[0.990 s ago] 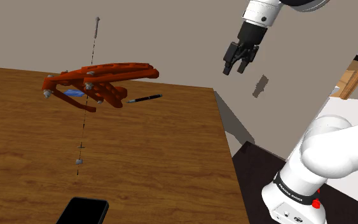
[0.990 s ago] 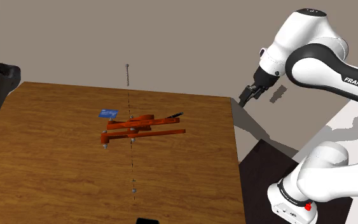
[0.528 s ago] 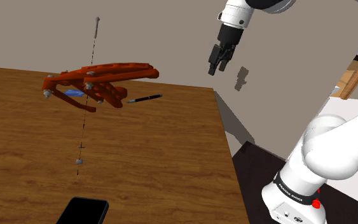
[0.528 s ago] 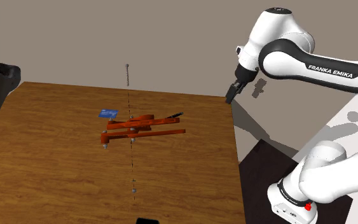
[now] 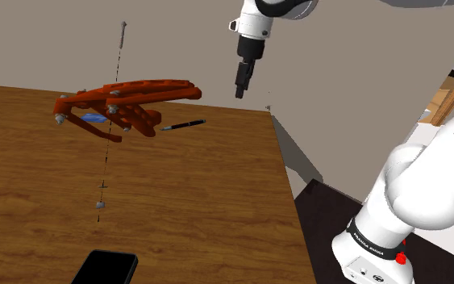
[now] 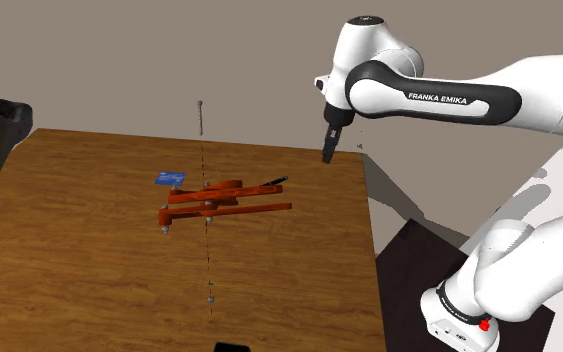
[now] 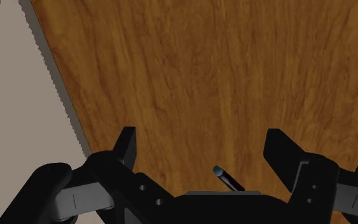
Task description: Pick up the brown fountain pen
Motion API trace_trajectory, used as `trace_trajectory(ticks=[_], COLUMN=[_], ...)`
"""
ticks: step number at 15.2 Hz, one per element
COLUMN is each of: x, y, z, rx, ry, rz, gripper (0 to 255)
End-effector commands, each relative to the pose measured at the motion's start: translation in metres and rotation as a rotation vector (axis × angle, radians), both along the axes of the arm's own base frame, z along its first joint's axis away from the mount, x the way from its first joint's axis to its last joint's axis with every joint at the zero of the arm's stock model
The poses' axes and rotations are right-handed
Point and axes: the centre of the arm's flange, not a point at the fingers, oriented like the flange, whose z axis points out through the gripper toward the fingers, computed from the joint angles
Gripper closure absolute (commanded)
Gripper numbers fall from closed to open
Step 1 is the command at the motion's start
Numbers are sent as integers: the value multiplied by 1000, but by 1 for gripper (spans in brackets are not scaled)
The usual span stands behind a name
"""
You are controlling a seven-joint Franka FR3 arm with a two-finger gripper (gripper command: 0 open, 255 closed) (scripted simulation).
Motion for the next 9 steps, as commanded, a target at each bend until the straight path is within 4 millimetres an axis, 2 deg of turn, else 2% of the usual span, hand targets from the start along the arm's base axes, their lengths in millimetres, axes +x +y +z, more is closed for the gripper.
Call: trace_trajectory(ticks=[1, 5, 9], x=[24, 61, 88], y=[20, 61, 109], z=[-8, -22, -39], rx=[-14, -41, -68], ry=[8, 25, 42], rz=[103, 300, 497], gripper=[0, 0, 0])
